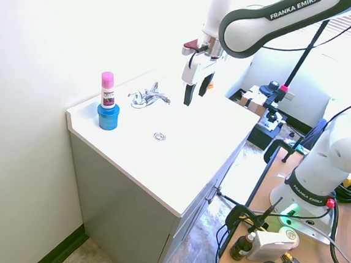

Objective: Turn on the cold water

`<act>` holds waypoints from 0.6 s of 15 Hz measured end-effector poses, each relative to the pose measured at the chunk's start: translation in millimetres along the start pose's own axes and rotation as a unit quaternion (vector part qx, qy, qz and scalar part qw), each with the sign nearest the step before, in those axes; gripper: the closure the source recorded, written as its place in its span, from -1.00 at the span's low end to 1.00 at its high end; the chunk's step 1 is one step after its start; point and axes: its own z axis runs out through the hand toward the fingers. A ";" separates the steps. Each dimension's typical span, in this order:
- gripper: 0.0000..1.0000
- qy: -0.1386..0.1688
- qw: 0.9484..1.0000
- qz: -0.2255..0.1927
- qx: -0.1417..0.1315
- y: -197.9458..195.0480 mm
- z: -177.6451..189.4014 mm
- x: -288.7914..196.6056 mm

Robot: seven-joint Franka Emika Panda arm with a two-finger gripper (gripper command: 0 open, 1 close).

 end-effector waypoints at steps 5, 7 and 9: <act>-1.00 0.056 0.997 0.040 0.028 -5.7 1.3 26.3; -1.00 0.103 0.991 0.069 0.054 -21.1 12.1 57.1; -1.00 0.146 0.984 0.084 0.059 -41.9 33.2 90.4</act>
